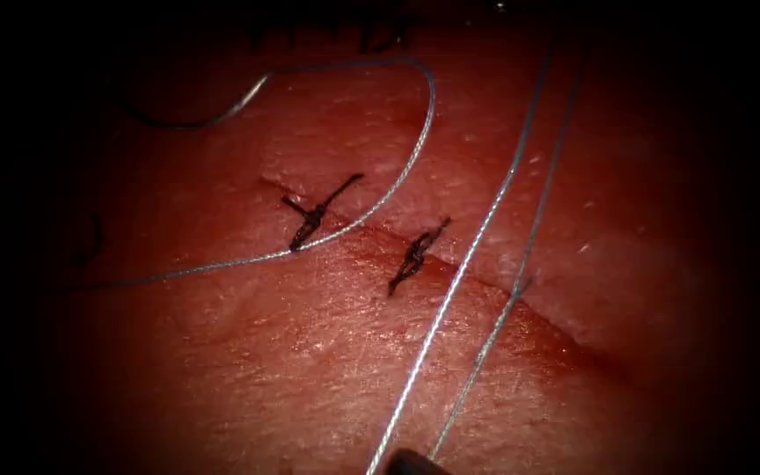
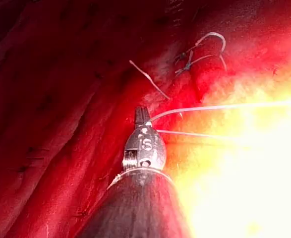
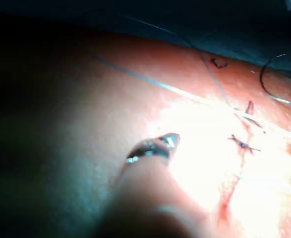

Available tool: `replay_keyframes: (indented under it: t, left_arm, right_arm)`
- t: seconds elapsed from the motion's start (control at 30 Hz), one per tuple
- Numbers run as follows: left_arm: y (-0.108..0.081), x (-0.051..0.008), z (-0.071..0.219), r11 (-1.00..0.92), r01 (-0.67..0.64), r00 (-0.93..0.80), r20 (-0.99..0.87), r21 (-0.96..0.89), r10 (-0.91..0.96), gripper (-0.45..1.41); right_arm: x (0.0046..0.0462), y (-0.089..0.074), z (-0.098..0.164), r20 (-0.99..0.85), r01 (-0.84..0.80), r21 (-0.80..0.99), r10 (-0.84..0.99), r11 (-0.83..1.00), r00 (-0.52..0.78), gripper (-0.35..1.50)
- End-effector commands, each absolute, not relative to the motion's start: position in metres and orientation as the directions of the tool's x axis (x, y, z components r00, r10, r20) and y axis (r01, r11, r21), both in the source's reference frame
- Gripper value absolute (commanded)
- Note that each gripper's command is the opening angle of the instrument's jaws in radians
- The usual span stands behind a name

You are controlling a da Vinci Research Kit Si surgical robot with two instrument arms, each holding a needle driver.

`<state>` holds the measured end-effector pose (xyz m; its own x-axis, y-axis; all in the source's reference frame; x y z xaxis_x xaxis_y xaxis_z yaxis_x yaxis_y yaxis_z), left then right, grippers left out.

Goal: Wound Closure
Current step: Left hand grips working end of suture and pulls up while right hand pulls down on tail end of suture to tighten, then right grasper grabs working end of the suture

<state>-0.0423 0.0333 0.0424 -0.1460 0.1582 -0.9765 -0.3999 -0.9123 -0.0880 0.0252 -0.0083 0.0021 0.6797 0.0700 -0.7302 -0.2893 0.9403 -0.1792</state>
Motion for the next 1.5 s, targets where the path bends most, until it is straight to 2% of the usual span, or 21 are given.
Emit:
replay_keyframes:
  t: [0.03, 0.17, 0.2, 0.23, 0.27, 0.33, 0.37, 0.4, 0.5, 0.63, 0.8, 1.0, 1.1, 1.17, 1.3, 1.43, 1.5]
  left_arm:
    - [0.033, -0.0426, 0.042, -0.917, -0.387, -0.136, -0.978, -0.095, 0.159, -0.45]
    - [0.032, -0.0414, 0.038, -0.925, -0.355, -0.121, -0.974, -0.136, 0.190, -0.45]
    - [0.031, -0.0413, 0.037, -0.927, -0.346, -0.120, -0.973, -0.144, 0.196, -0.45]
    - [0.031, -0.0410, 0.036, -0.928, -0.338, -0.118, -0.972, -0.154, 0.204, -0.45]
    - [0.031, -0.0408, 0.035, -0.930, -0.332, -0.117, -0.972, -0.155, 0.204, -0.45]
    - [0.030, -0.0400, 0.033, -0.933, -0.312, -0.111, -0.969, -0.178, 0.222, -0.45]
    - [0.029, -0.0396, 0.032, -0.934, -0.306, -0.107, -0.968, -0.184, 0.226, -0.45]
    - [0.029, -0.0387, 0.031, -0.936, -0.290, -0.102, -0.966, -0.199, 0.236, -0.45]
    - [0.027, -0.0372, 0.029, -0.941, -0.262, -0.093, -0.965, -0.215, 0.247, -0.45]
    - [0.023, -0.0343, 0.025, -0.947, -0.221, -0.079, -0.963, -0.235, 0.258, -0.45]
    - [0.020, -0.0311, 0.023, -0.951, -0.188, -0.071, -0.962, -0.245, 0.262, -0.45]
    - [0.017, -0.0287, 0.021, -0.954, -0.174, -0.074, -0.963, -0.243, 0.258, -0.45]
    - [0.016, -0.0277, 0.021, -0.956, -0.171, -0.078, -0.964, -0.238, 0.255, -0.45]
    - [0.015, -0.0272, 0.021, -0.957, -0.173, -0.082, -0.964, -0.235, 0.252, -0.45]
    - [0.014, -0.0266, 0.021, -0.959, -0.172, -0.087, -0.966, -0.225, 0.243, -0.45]
    - [0.013, -0.0263, 0.020, -0.956, -0.179, -0.075, -0.966, -0.233, 0.249, -0.45]
    - [0.012, -0.0262, 0.020, -0.956, -0.179, -0.076, -0.966, -0.232, 0.249, -0.45]
  right_arm:
    - [0.0251, -0.008, 0.002, -0.740, -0.304, -0.179, 0.076, 0.936, 0.669, -0.35]
    - [0.0240, -0.007, 0.001, -0.772, -0.346, -0.185, 0.082, 0.920, 0.630, -0.35]
    - [0.0239, -0.007, 0.001, -0.778, -0.356, -0.181, 0.088, 0.917, 0.622, -0.25]
    - [0.0237, -0.007, 0.001, -0.786, -0.369, -0.172, 0.099, 0.913, 0.611, 0.02]
    - [0.0235, -0.006, 0.001, -0.795, -0.385, -0.165, 0.109, 0.908, 0.597, 0.46]
    - [0.0232, -0.006, 0.000, -0.815, -0.424, -0.134, 0.144, 0.896, 0.561, 0.93]
    - [0.0230, -0.006, 0.000, -0.819, -0.430, -0.129, 0.148, 0.894, 0.555, 1.01]
    - [0.0228, -0.006, -0.001, -0.822, -0.439, -0.112, 0.165, 0.892, 0.545, 1.18]
    - [0.0227, -0.007, -0.002, -0.830, -0.457, -0.080, 0.194, 0.886, 0.522, 1.33]
    - [0.0223, -0.008, -0.003, -0.849, -0.476, -0.028, 0.230, 0.879, 0.476, 1.33]
    - [0.0213, -0.008, -0.004, -0.850, -0.493, 0.019, 0.273, 0.870, 0.451, 1.06]
    - [0.0204, -0.007, -0.004, -0.850, -0.498, 0.029, 0.284, 0.867, 0.444, 1.03]
    - [0.0199, -0.006, -0.003, -0.850, -0.499, 0.036, 0.289, 0.866, 0.441, 0.91]
    - [0.0191, -0.005, -0.002, -0.849, -0.500, 0.049, 0.299, 0.864, 0.435, 0.74]
    - [0.0182, -0.003, -0.001, -0.848, -0.502, 0.055, 0.305, 0.863, 0.432, 0.64]
    - [0.0179, -0.002, 0.000, -0.848, -0.503, 0.061, 0.311, 0.862, 0.429, 0.64]
    - [0.0182, -0.002, 0.000, -0.849, -0.507, 0.059, 0.310, 0.860, 0.428, 0.78]
